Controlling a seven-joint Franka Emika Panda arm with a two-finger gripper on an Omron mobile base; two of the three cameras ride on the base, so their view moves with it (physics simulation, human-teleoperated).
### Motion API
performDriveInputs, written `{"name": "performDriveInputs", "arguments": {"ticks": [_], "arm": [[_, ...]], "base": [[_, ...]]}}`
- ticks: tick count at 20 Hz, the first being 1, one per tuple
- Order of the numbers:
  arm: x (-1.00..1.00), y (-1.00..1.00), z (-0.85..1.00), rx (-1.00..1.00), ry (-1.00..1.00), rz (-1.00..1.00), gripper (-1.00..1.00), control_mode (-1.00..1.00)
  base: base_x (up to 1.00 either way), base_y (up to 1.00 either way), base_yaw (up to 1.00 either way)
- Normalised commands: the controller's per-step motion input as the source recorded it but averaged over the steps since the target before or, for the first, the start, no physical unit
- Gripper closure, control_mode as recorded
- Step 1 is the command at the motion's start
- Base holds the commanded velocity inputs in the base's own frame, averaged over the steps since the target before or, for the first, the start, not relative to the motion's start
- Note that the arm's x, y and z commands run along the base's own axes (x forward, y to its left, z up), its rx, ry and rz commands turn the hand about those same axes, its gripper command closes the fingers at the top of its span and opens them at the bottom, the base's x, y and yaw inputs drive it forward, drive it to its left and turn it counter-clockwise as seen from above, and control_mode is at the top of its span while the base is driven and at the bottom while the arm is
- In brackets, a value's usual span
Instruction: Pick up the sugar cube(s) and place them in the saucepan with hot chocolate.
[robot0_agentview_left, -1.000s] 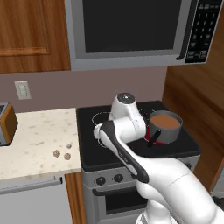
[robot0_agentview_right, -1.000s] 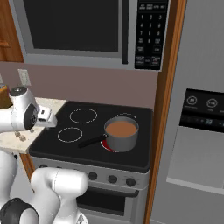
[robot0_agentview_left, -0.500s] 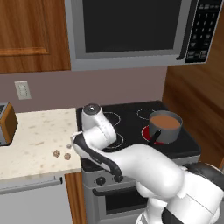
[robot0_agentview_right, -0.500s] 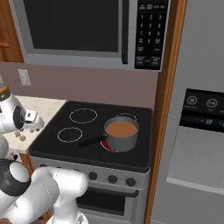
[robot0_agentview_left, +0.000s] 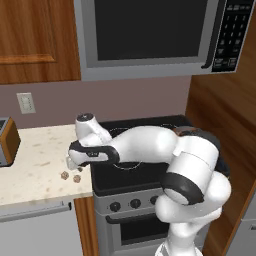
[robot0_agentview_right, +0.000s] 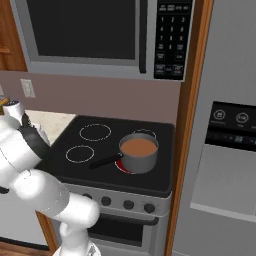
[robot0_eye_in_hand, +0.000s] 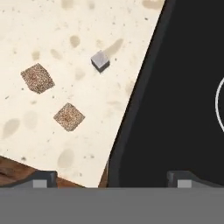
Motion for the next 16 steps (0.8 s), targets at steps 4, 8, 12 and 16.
{"name": "performDriveInputs", "arguments": {"ticks": [4, 8, 12, 16], "arm": [[0.14, 0.4, -0.65, -0.02, 0.18, 0.18, -1.0, -1.0], [0.0, 0.36, -0.52, 0.0, 0.1, 0.22, -1.0, -1.0], [0.01, 0.43, -0.34, -0.01, 0.06, 0.2, -1.0, -1.0], [0.1, 0.11, -0.21, -0.01, 0.0, 0.07, -1.0, -1.0]], "base": [[0.0, 0.0, 0.0], [0.0, 0.0, 0.0], [0.0, 0.0, 0.0], [0.0, 0.0, 0.0]]}}
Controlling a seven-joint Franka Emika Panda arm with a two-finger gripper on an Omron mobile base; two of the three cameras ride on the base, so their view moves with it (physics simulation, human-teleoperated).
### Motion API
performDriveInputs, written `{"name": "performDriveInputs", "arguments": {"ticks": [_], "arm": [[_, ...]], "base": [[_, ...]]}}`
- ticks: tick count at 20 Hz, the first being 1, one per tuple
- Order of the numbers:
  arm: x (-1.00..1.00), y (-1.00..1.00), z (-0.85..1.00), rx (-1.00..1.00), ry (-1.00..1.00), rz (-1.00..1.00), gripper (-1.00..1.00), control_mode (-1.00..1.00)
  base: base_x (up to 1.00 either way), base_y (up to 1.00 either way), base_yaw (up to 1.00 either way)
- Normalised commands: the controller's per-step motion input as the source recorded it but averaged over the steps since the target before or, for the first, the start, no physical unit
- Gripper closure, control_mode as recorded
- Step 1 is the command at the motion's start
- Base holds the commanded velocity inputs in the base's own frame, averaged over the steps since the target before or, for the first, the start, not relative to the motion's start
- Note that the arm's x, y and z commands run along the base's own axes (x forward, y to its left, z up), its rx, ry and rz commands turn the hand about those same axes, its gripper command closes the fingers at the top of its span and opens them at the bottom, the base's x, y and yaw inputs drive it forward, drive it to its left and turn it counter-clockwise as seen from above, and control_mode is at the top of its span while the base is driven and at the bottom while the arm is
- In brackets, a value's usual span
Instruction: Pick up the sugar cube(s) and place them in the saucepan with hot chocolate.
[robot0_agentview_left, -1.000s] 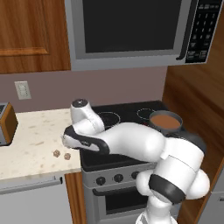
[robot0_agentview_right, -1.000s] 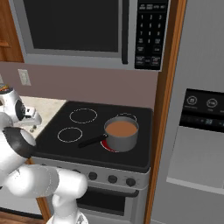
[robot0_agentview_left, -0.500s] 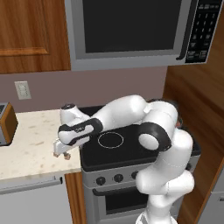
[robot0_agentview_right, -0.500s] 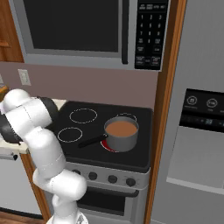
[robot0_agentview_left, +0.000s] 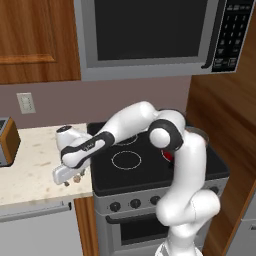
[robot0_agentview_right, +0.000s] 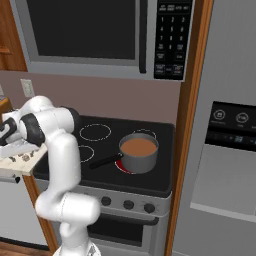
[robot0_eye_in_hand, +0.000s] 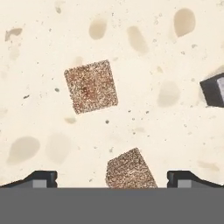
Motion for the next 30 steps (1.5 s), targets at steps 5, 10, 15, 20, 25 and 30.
{"name": "performDriveInputs", "arguments": {"ticks": [5, 10, 15, 20, 25, 30], "arm": [[0.1, 0.0, -0.2, -0.04, 0.0, 0.0, -1.0, -1.0], [0.06, 0.0, -0.32, -0.04, 0.0, -0.02, -1.0, -1.0], [-0.03, -0.27, -0.28, 0.0, 0.0, -0.02, -1.0, -1.0], [-0.08, -0.45, -0.11, 0.0, 0.0, -0.03, -1.0, -1.0], [-0.02, -0.27, -0.15, 0.0, 0.0, -0.01, -1.0, -1.0], [0.0, 0.0, -0.2, 0.0, 0.0, 0.0, -1.0, -1.0]], "base": [[0.0, 0.0, 0.0], [0.0, 0.0, 0.0], [0.0, 0.0, 0.0], [0.0, 0.0, 0.0], [0.0, 0.0, 0.0], [0.0, 0.0, 0.0]]}}
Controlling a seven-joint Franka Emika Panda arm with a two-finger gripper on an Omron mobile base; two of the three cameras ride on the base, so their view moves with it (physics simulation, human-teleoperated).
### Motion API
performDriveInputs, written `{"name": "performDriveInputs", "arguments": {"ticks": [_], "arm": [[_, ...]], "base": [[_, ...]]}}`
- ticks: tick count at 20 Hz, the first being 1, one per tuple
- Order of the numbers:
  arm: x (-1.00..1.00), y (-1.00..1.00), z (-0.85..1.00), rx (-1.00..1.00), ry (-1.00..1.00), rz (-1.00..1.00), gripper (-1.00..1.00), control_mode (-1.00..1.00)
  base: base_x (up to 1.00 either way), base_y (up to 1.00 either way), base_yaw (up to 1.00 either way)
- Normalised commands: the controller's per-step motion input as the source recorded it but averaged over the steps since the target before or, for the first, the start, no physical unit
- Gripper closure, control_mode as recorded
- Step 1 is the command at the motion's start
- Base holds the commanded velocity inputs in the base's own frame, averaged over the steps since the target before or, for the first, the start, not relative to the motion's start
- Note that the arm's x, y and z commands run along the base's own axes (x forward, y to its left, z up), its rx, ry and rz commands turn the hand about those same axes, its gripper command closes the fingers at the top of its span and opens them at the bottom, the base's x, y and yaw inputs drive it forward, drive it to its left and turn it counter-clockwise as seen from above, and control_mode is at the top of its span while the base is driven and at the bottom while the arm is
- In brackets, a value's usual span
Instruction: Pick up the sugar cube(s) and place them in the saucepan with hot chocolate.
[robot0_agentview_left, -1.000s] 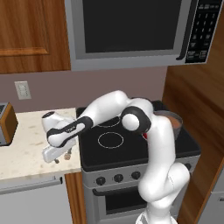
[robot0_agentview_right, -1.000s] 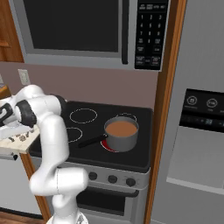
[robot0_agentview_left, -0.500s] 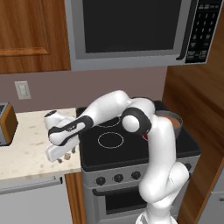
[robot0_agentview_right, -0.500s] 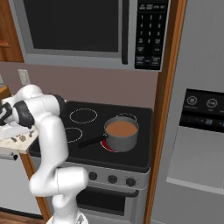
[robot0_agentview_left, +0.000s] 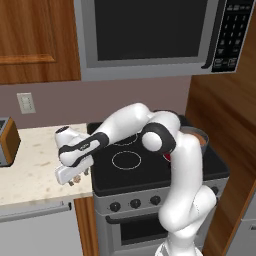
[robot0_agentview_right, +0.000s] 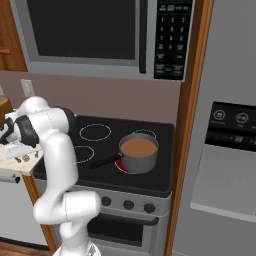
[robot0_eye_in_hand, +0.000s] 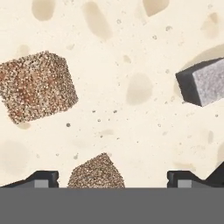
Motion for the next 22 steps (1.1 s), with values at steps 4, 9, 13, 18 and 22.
{"name": "performDriveInputs", "arguments": {"ticks": [4, 9, 13, 18, 22], "arm": [[0.0, 0.0, -0.14, 0.0, 0.0, 0.0, 1.0, -1.0], [0.0, 0.0, -0.06, 0.0, 0.0, 0.0, 1.0, -1.0], [0.0, -0.07, -0.01, 0.0, 0.0, -0.02, 1.0, -1.0], [-0.42, -0.51, 0.06, 0.0, -0.01, -0.24, 1.0, -1.0], [-0.81, -0.87, 0.49, 0.07, -0.11, -0.34, 1.0, -1.0]], "base": [[0.0, 0.0, 0.0], [0.0, 0.0, 0.0], [0.0, 0.0, 0.0], [0.0, 0.0, 0.0], [0.0, 0.0, 0.0]]}}
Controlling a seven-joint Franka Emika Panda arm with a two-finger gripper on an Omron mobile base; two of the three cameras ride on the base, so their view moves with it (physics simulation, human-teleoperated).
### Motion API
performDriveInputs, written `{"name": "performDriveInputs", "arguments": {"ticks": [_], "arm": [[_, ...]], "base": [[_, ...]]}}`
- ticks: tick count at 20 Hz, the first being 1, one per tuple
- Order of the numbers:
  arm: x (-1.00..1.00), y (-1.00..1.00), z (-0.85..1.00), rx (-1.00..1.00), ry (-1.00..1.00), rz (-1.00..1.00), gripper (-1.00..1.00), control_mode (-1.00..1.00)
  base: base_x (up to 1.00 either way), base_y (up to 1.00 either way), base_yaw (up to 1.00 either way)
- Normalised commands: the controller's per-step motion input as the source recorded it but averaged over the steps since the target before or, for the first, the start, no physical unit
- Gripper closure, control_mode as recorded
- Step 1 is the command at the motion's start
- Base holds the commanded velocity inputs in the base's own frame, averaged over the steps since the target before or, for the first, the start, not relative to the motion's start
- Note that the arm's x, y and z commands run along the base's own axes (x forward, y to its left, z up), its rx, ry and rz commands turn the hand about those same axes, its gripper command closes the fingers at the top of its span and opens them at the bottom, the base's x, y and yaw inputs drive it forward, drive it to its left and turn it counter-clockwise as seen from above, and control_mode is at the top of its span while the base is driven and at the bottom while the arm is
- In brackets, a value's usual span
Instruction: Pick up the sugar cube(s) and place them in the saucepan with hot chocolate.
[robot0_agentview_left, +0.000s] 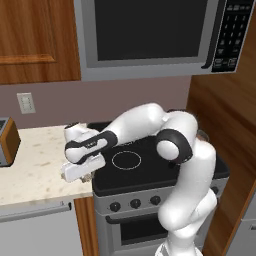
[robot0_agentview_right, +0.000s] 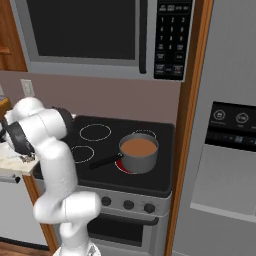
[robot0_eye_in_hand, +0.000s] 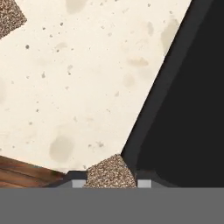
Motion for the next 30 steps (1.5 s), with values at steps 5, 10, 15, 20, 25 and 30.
{"name": "performDriveInputs", "arguments": {"ticks": [5, 10, 15, 20, 25, 30], "arm": [[-0.46, -0.87, 0.78, 0.11, -0.16, -0.37, 1.0, -1.0], [-0.12, -0.97, 0.67, 0.03, -0.18, -0.37, 1.0, -1.0], [0.0, -0.9, 0.76, 0.0, -0.08, -0.33, 1.0, -1.0], [0.0, -0.96, 0.56, 0.0, -0.03, -0.32, 1.0, -1.0], [0.02, -0.94, 0.45, -0.01, -0.2, -0.24, 1.0, -1.0], [0.3, -0.8, 0.42, -0.08, -0.12, -0.09, 1.0, -1.0]], "base": [[0.0, 0.0, 0.0], [0.0, 0.0, 0.0], [0.0, 0.0, 0.0], [0.0, 0.0, 0.0], [0.0, 0.0, 0.0], [0.0, 0.0, 0.0]]}}
